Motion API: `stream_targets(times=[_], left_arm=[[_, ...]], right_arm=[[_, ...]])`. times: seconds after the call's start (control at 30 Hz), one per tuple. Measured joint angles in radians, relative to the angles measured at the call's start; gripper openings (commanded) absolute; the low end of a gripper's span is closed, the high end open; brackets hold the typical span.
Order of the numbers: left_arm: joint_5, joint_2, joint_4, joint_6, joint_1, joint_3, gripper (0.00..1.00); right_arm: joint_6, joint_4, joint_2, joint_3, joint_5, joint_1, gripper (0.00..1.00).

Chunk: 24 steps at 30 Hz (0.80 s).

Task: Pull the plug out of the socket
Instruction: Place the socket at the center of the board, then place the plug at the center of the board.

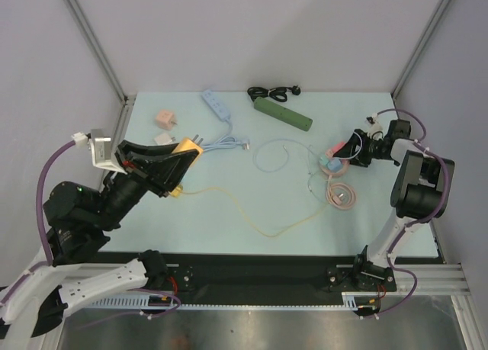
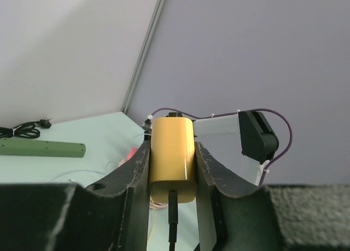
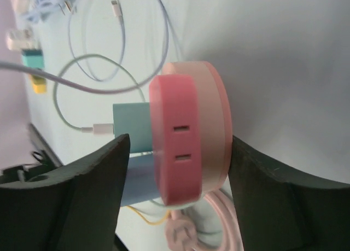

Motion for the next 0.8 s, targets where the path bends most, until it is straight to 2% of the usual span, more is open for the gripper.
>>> stream_targets(times=[0.13,0.3,0.5,0.6,0.7,0.8], left_arm=[[0.007,-0.006,0.010,-0.010,0.000,-0.027,0.00],[0.013,-0.006,0.014,-0.012,0.000,-0.066,0.00],[0.023,-0.005,0.018,-0.018,0.000,-0.098,0.00],[0.033,-0.005,0.017,-0.017,0.000,-0.102,0.00],[0.036,-0.005,0.017,-0.017,0.000,-0.103,0.00],[0.038,-0.008,0.013,-0.017,0.000,-0.107,0.00]], right_arm=[[-0.113,-0.094,-0.034,0.038,0.035,-0.024,0.89],[-0.243,-0.192,-0.133,0.071,0.114,-0.043,0.99],[-0.391,-0.242,-0.303,0.074,0.205,-0.052,1.00],[-0.517,-0.276,-0.388,0.073,0.208,-0.053,1.00],[-0.720,-0.341,-0.476,0.064,0.152,-0.056,1.00],[-1.059,-0.504,-0.538,0.053,0.059,-0.047,1.00]])
